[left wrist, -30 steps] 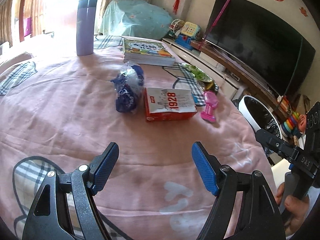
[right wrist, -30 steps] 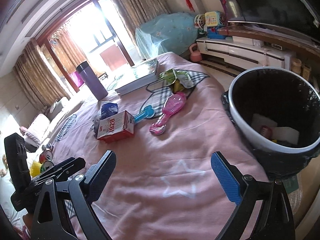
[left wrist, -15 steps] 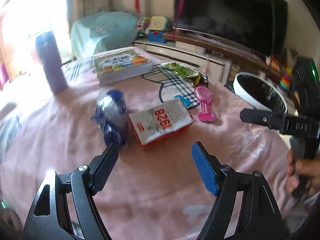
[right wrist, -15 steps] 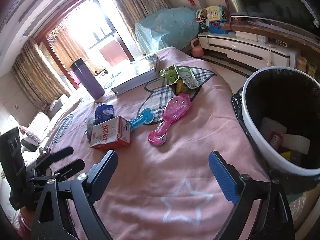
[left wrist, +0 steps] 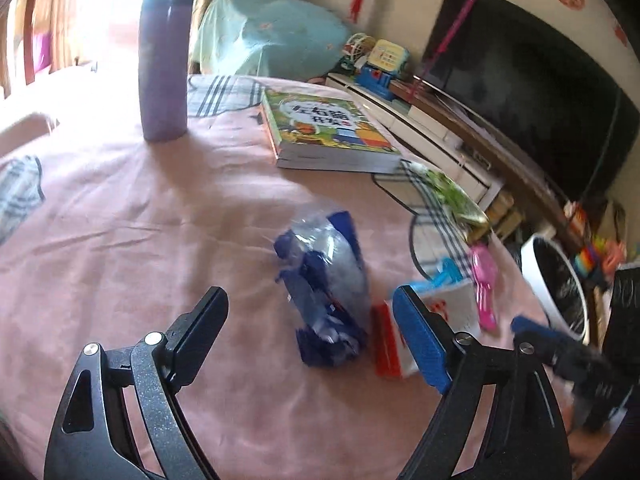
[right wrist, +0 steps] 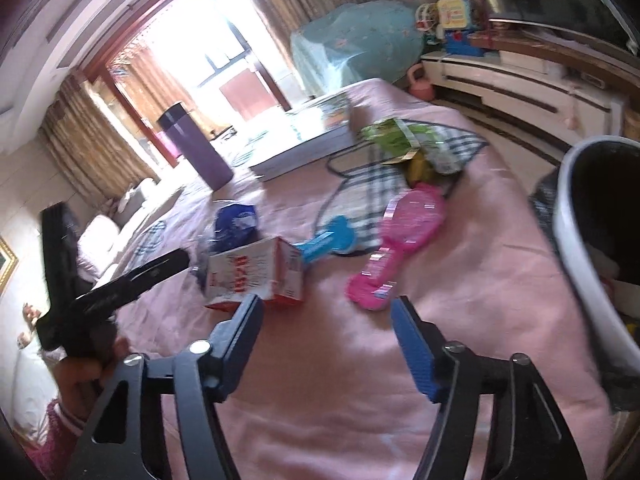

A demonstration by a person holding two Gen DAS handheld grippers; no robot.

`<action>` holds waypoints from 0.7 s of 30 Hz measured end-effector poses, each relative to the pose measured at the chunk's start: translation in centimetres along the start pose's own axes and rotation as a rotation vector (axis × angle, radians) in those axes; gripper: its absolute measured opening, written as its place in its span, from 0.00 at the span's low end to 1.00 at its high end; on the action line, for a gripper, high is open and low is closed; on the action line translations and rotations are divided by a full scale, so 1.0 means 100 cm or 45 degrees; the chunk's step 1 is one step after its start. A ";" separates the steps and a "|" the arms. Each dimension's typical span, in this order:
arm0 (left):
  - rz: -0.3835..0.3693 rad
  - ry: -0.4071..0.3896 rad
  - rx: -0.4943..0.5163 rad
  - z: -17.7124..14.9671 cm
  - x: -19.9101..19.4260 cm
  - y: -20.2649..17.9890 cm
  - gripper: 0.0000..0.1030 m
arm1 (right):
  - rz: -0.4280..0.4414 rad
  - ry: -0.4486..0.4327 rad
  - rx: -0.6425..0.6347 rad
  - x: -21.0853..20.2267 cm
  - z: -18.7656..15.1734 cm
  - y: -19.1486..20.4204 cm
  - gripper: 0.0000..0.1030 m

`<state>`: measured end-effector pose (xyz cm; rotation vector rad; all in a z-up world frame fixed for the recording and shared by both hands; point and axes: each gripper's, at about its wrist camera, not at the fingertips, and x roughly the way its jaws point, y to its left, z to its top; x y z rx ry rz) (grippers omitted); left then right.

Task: Collect trash
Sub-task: 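Grasp the blue plastic bag with the left gripper while the right gripper grasps the red-white milk carton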

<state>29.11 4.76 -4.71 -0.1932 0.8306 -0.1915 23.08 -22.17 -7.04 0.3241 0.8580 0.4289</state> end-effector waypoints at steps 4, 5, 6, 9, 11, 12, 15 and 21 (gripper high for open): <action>-0.072 0.042 -0.002 0.005 0.017 0.000 0.73 | 0.037 0.021 -0.026 0.014 0.006 0.016 0.61; -0.091 0.055 0.000 0.006 0.021 0.000 0.61 | 0.042 0.028 -0.031 0.019 0.008 0.019 0.61; -0.115 0.073 0.004 0.006 0.026 -0.001 0.42 | 0.045 0.034 -0.034 0.023 0.009 0.021 0.61; -0.148 0.073 0.024 0.003 0.029 0.000 0.34 | 0.063 0.061 -0.045 0.037 0.012 0.026 0.61; -0.138 0.057 0.043 0.000 0.020 0.000 0.31 | 0.069 0.084 -0.058 0.044 0.012 0.030 0.49; -0.128 0.043 0.050 -0.001 0.014 0.001 0.30 | 0.074 0.100 -0.061 0.047 0.011 0.031 0.33; -0.110 0.004 0.038 -0.003 -0.002 0.009 0.30 | 0.062 0.104 -0.081 0.047 0.007 0.037 0.17; -0.146 -0.048 -0.040 -0.017 -0.038 0.037 0.30 | 0.062 0.110 -0.119 0.022 -0.016 0.051 0.06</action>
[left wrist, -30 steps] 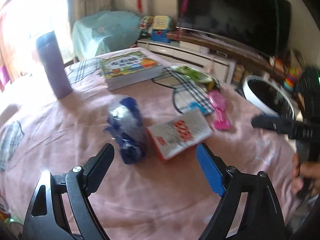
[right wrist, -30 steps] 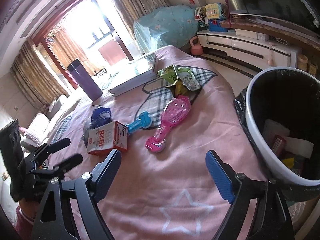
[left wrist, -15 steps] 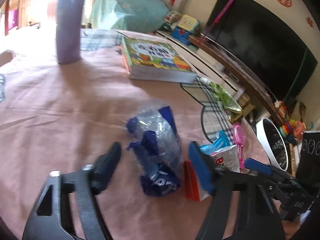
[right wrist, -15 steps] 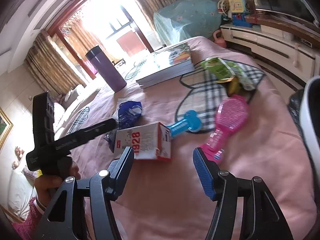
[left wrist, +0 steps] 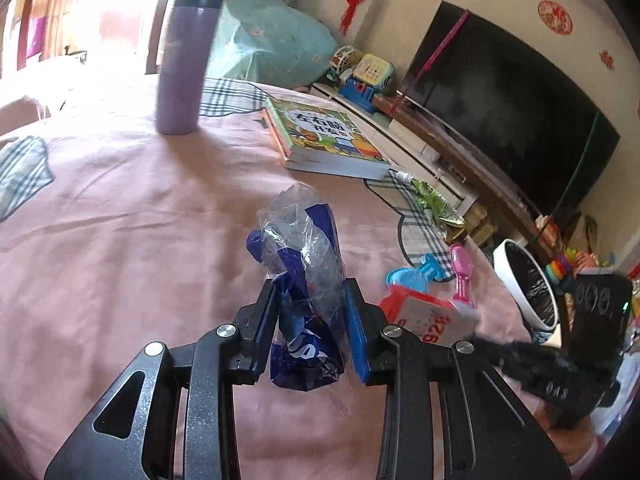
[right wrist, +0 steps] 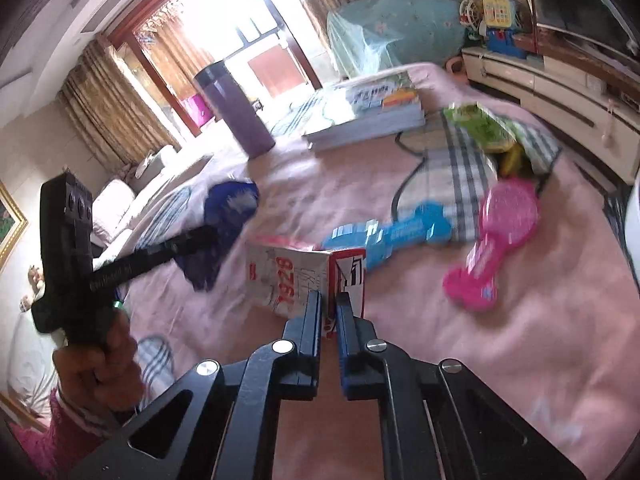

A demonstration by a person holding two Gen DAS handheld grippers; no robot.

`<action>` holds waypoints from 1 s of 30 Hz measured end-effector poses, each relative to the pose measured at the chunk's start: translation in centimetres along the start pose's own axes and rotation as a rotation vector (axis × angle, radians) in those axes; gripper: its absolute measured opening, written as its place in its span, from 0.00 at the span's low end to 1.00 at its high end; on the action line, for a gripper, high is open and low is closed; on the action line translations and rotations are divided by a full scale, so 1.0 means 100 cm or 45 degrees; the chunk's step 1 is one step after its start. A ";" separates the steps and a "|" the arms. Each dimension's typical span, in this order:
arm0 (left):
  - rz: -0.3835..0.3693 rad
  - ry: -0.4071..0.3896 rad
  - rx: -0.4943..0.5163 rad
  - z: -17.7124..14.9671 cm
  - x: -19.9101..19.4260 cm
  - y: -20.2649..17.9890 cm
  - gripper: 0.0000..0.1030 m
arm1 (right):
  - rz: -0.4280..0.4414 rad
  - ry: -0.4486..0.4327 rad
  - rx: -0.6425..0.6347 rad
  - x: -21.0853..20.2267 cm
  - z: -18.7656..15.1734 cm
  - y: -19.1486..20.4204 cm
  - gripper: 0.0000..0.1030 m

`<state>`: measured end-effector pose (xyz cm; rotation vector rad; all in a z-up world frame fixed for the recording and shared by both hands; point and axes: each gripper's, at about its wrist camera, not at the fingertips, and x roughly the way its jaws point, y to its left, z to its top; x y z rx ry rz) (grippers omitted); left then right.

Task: Collect trash
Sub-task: 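Grasp the blue plastic bag with the left gripper while the right gripper grasps the red-white milk carton, then carry the plastic bag and milk carton in both grippers over the trash bin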

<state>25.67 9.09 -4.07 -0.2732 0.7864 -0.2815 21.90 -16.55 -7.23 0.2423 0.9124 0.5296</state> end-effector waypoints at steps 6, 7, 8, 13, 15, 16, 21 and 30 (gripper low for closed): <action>-0.035 0.018 -0.030 -0.017 -0.015 0.014 0.30 | 0.027 0.098 -0.009 -0.009 -0.032 0.010 0.37; -0.037 0.027 -0.032 -0.020 -0.015 0.014 0.30 | 0.002 0.075 -0.026 -0.011 -0.032 0.012 0.54; -0.041 0.035 -0.034 -0.023 -0.015 0.015 0.30 | -0.014 0.058 -0.031 -0.012 -0.030 0.013 0.62; -0.064 0.077 -0.021 -0.037 -0.019 0.011 0.30 | -0.069 0.032 -0.166 -0.002 -0.018 0.030 0.71; -0.063 0.083 -0.012 -0.042 -0.020 0.007 0.30 | -0.112 0.012 -0.262 0.005 -0.012 0.036 0.73; -0.064 0.087 -0.008 -0.043 -0.021 0.005 0.30 | -0.120 0.014 -0.284 0.008 -0.010 0.037 0.73; -0.075 0.083 0.009 -0.051 -0.025 -0.010 0.30 | -0.092 0.040 -0.325 0.020 -0.001 0.037 0.37; -0.107 0.086 0.061 -0.061 -0.022 -0.059 0.30 | -0.112 -0.035 -0.193 -0.019 -0.020 0.012 0.34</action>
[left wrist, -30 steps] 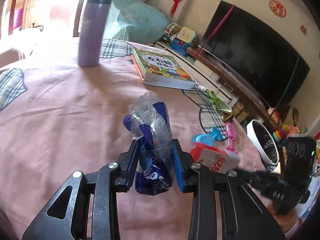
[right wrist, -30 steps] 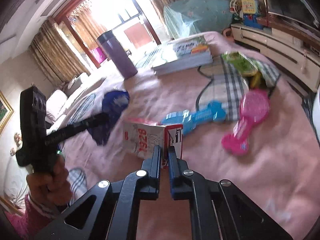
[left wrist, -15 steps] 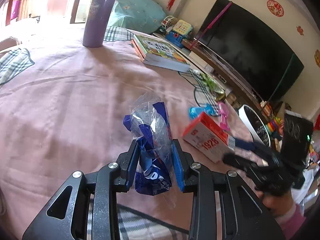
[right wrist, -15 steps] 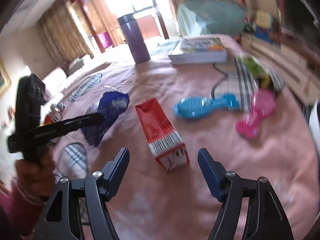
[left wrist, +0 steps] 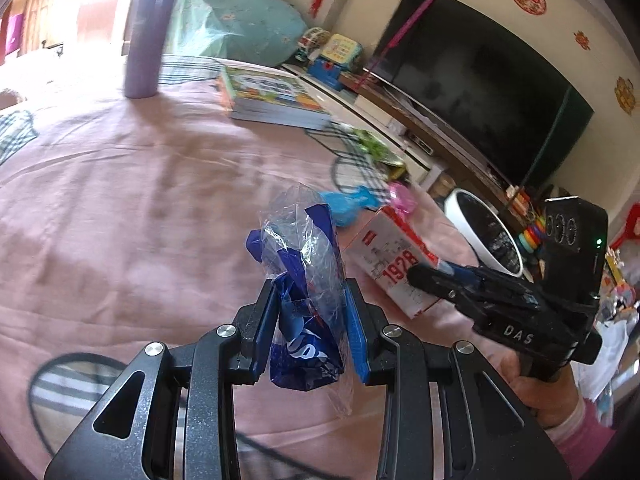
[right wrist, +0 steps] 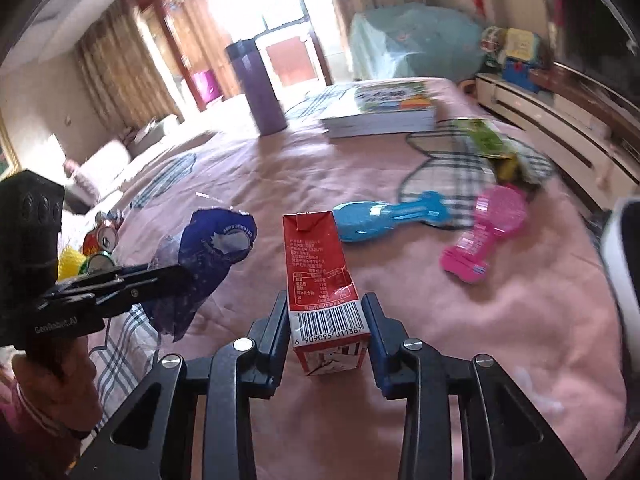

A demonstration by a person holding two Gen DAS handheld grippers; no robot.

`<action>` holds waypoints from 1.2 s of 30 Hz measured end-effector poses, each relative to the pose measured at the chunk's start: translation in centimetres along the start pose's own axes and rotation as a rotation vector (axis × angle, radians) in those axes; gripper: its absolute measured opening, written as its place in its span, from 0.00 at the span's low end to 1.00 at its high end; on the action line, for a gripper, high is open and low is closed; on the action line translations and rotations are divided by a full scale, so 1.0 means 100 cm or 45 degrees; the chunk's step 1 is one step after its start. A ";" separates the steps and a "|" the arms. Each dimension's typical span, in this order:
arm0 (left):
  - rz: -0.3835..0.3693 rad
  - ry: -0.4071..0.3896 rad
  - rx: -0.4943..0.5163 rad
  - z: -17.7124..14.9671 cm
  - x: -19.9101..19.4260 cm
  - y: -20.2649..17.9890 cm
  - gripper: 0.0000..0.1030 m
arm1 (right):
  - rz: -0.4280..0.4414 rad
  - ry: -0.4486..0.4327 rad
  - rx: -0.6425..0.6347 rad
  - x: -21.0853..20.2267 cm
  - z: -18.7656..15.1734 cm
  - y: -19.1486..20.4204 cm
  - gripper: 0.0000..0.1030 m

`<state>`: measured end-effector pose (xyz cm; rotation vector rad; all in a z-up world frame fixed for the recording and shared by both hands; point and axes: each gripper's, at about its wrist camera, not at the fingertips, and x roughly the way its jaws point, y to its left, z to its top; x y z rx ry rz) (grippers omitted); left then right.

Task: Collect trash
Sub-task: 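Carry the plastic bag and milk carton in both grippers over the trash bin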

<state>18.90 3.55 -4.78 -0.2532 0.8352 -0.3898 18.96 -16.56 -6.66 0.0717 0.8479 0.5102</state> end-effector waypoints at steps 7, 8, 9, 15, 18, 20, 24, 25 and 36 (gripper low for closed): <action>-0.064 0.042 0.107 -0.002 0.023 -0.063 0.30 | -0.077 -0.120 0.171 -0.052 -0.014 -0.049 0.34; -0.073 0.044 0.124 -0.001 0.026 -0.073 0.30 | -0.086 -0.138 0.191 -0.060 -0.016 -0.056 0.34; -0.078 0.046 0.136 -0.001 0.028 -0.080 0.30 | -0.096 -0.150 0.205 -0.066 -0.018 -0.062 0.34; -0.110 0.066 0.219 0.001 0.046 -0.127 0.30 | -0.180 -0.198 0.294 -0.103 -0.031 -0.104 0.34; -0.123 0.084 0.256 0.001 0.055 -0.148 0.30 | -0.209 -0.218 0.341 -0.117 -0.040 -0.124 0.34; -0.129 0.092 0.288 0.001 0.060 -0.162 0.30 | -0.230 -0.234 0.370 -0.126 -0.045 -0.134 0.34; -0.141 0.109 0.339 0.003 0.069 -0.184 0.30 | -0.268 -0.253 0.409 -0.141 -0.049 -0.153 0.34; -0.144 0.111 0.350 0.004 0.072 -0.190 0.30 | -0.274 -0.258 0.415 -0.144 -0.051 -0.157 0.34; -0.172 0.122 0.442 0.016 0.095 -0.236 0.30 | -0.333 -0.298 0.443 -0.162 -0.049 -0.181 0.33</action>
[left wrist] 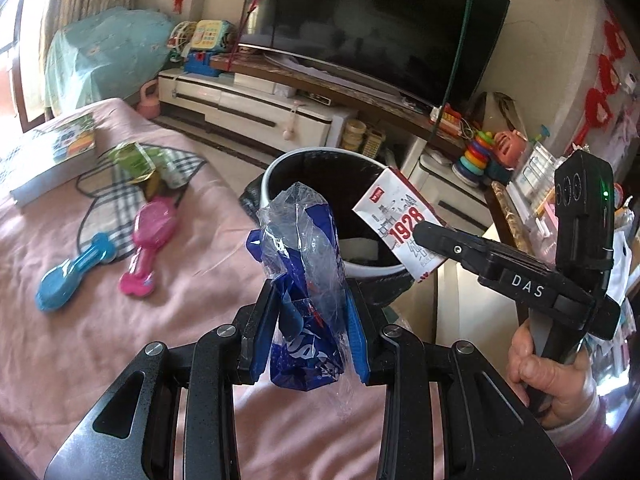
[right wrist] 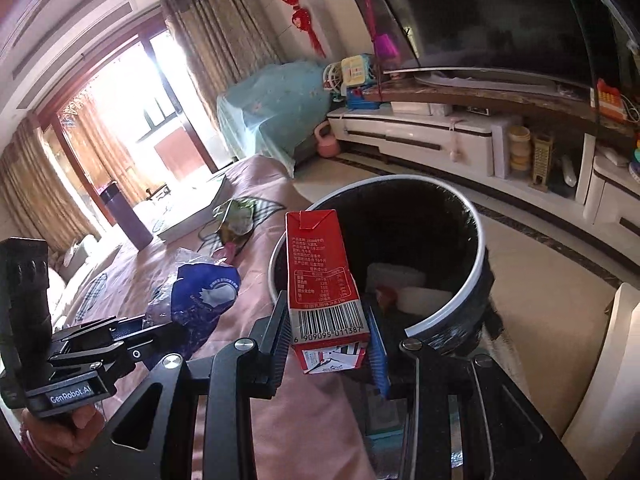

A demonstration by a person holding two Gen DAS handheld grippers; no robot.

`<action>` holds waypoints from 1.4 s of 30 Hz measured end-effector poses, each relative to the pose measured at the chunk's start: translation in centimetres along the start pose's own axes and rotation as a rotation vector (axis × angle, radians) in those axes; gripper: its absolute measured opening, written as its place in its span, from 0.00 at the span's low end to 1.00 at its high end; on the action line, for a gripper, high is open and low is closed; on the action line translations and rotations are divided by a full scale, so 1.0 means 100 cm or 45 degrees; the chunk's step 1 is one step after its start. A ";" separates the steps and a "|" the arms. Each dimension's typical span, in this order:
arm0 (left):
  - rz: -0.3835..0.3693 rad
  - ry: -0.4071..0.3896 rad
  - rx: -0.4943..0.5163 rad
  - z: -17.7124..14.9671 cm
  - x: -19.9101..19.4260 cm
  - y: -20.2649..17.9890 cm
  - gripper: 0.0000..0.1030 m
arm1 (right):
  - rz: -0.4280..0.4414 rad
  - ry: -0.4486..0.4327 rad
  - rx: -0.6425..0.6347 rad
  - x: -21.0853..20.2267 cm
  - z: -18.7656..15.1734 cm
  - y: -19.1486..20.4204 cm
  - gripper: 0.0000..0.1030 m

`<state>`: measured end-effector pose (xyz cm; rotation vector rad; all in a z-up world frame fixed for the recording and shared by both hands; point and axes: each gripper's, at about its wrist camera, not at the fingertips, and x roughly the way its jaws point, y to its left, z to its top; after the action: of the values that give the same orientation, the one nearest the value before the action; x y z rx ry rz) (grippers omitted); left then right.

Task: Collect trash
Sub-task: 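Carry the plastic bag and milk carton in both grippers over the trash bin, then open both grippers to drop the plastic bag and carton into the bin, then move both open grippers back over the table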

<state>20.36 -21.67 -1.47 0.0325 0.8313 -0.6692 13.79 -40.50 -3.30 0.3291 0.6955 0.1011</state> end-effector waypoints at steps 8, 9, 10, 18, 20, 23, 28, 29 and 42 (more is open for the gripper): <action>-0.015 0.020 0.028 0.021 0.020 -0.011 0.30 | -0.038 0.001 0.015 0.007 0.012 -0.014 0.33; -0.015 0.027 0.024 0.024 0.024 -0.012 0.30 | -0.043 0.002 0.015 0.008 0.013 -0.015 0.33; -0.019 0.034 0.021 0.027 0.028 -0.012 0.30 | -0.051 0.003 0.013 0.009 0.015 -0.016 0.33; -0.040 0.072 0.036 0.046 0.053 -0.018 0.31 | -0.075 0.027 -0.002 0.020 0.031 -0.026 0.33; -0.036 0.084 0.042 0.049 0.059 -0.020 0.31 | -0.080 0.036 -0.003 0.024 0.034 -0.028 0.33; -0.032 0.095 0.047 0.053 0.066 -0.020 0.31 | -0.096 0.045 -0.008 0.029 0.039 -0.031 0.33; -0.025 0.118 0.052 0.058 0.078 -0.019 0.33 | -0.121 0.058 -0.018 0.038 0.043 -0.036 0.33; -0.025 0.125 0.054 0.059 0.080 -0.020 0.34 | -0.124 0.060 -0.018 0.039 0.044 -0.037 0.33; 0.024 0.080 0.015 0.045 0.055 -0.003 0.68 | -0.125 0.035 0.023 0.034 0.044 -0.038 0.58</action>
<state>25.84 -26.12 -2.10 0.0720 0.8866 -0.6577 19.14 -44.54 -3.51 0.3110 0.7386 0.0064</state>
